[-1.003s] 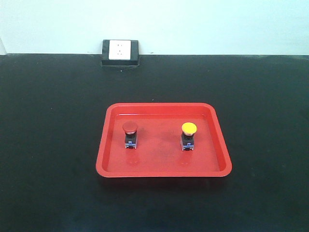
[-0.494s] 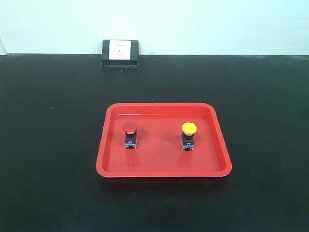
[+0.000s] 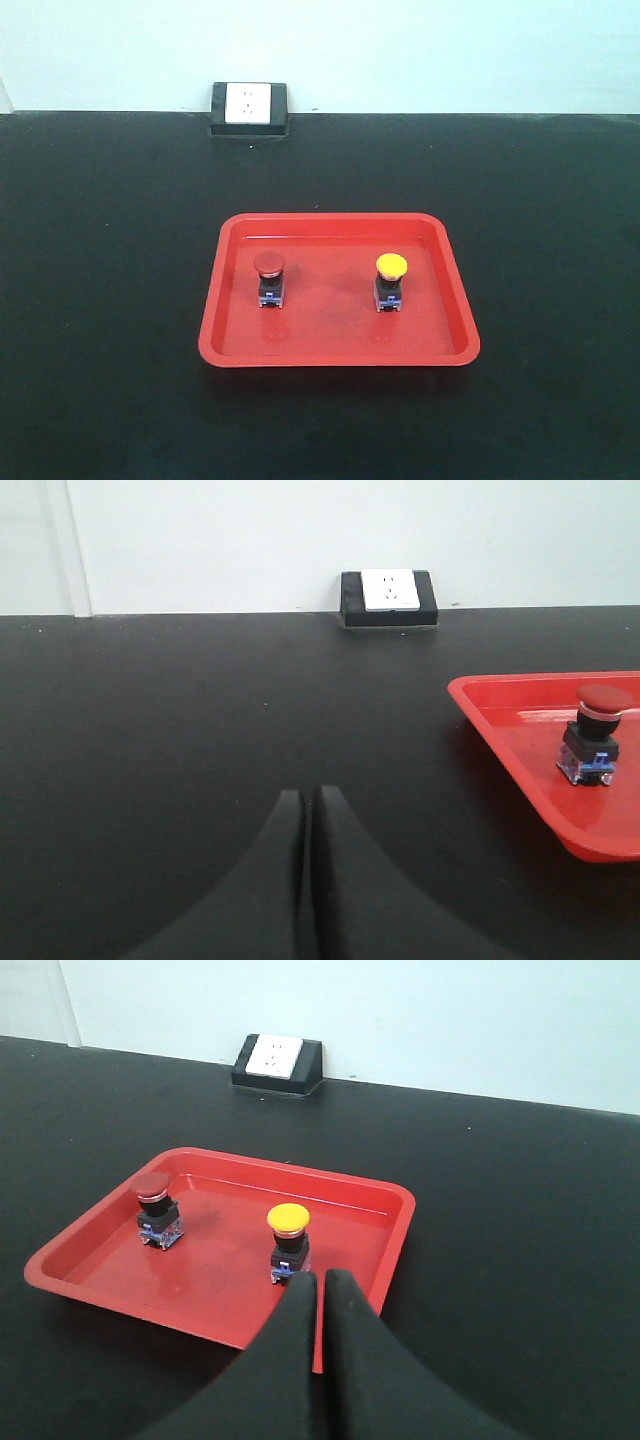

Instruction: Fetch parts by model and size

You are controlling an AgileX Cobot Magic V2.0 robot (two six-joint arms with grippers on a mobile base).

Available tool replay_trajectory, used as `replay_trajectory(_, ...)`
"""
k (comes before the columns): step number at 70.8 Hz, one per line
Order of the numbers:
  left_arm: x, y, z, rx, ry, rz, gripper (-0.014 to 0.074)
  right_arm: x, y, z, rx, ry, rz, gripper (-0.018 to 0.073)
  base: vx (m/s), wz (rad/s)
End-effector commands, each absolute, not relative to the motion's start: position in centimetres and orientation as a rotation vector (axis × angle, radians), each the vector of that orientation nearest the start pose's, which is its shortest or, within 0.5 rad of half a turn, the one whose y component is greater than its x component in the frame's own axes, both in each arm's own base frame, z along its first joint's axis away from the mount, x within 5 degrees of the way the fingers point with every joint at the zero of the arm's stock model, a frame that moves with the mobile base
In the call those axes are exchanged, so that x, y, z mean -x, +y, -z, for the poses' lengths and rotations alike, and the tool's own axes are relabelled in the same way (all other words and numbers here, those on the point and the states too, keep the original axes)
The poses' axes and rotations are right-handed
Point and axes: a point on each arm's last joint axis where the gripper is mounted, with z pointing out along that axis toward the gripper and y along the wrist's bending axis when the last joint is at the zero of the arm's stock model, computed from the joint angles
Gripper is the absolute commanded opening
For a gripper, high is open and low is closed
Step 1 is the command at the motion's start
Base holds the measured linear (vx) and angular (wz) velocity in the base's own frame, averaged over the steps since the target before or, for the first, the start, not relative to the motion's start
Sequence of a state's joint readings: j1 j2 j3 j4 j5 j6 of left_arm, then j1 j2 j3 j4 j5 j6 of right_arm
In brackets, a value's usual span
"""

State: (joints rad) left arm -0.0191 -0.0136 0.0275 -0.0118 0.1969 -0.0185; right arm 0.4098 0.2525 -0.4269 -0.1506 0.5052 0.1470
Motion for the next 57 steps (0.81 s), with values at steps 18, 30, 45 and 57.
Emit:
replay_trajectory(18,-5.6,-0.1,-19.3,0.014,1.605,0.044,-0.0004,-6.0,1.9,-30.9,0.308,1.705,-0.226,-0.0010,0.00,0.00)
replay_trajectory(30,-5.6,-0.1,-19.3,0.014,1.605,0.044,-0.0004,-6.0,1.7,-31.0,0.316,1.696,-0.203,-0.0010,0.00,0.00)
replay_trajectory(45,-5.6,-0.1,-19.3,0.014,1.605,0.044,-0.0004,-6.2,1.0,-30.9,0.199,1.695,-0.116,-0.0010,0.00,0.00)
replay_trajectory(57,-5.6,-0.1,-19.3,0.014,1.605,0.044,-0.0004,-6.9,0.1,-27.6,0.054,1.734,-0.003,-0.0010,0.00,0.00)
